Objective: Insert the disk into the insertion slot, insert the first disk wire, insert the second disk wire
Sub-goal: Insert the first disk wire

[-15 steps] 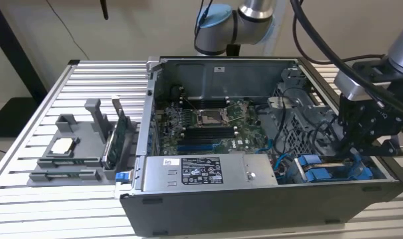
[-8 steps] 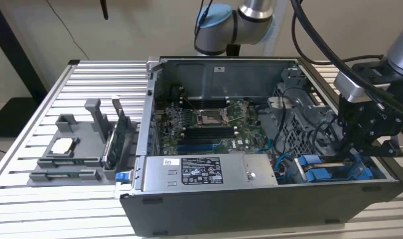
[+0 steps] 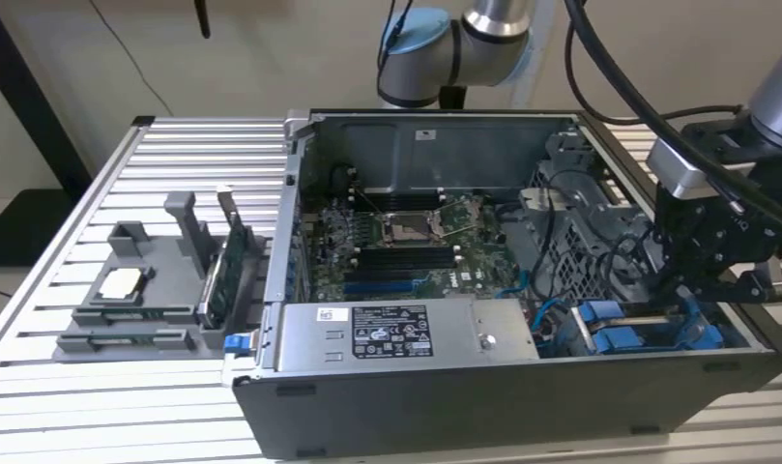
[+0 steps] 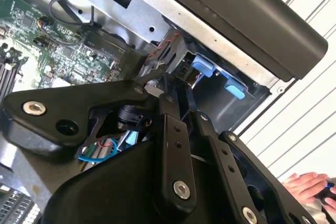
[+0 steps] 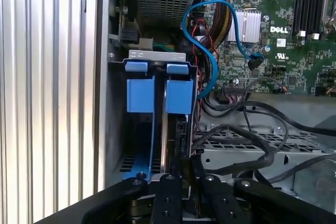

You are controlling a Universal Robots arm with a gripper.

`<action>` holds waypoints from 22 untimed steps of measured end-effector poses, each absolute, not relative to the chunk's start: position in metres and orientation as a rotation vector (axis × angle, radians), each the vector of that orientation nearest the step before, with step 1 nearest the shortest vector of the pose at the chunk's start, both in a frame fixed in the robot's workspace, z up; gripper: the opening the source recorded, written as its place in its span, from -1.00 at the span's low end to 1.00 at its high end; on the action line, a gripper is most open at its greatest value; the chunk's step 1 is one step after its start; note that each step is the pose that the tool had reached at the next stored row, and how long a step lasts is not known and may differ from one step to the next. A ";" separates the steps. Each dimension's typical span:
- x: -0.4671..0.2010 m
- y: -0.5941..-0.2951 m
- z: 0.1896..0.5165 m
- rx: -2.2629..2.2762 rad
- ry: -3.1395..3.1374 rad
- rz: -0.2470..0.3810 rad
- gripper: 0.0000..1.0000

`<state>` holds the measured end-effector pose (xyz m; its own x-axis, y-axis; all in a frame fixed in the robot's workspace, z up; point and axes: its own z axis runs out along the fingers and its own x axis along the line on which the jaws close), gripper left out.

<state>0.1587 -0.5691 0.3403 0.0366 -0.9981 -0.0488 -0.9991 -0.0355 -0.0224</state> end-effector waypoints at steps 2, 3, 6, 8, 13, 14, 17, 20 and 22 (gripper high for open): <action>0.159 -0.569 0.340 -2.225 2.146 0.030 -0.62; 0.159 -0.569 0.340 -2.225 2.146 0.030 -0.62; 0.159 -0.569 0.339 -2.225 2.146 0.030 -0.62; 0.159 -0.571 0.339 -2.225 2.146 0.030 -0.62; 0.159 -0.573 0.339 -2.220 2.150 0.030 -0.62; 0.159 -0.573 0.339 -2.219 2.151 0.030 -0.62; 0.159 -0.573 0.335 -2.213 2.154 0.029 -0.62; 0.159 -0.573 0.331 -2.212 2.156 0.026 -0.62; 0.159 -0.573 0.330 -2.210 2.156 0.028 -0.59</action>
<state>0.1590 -0.5729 0.3302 0.0256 -0.9984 -0.0507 -0.9994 -0.0243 -0.0256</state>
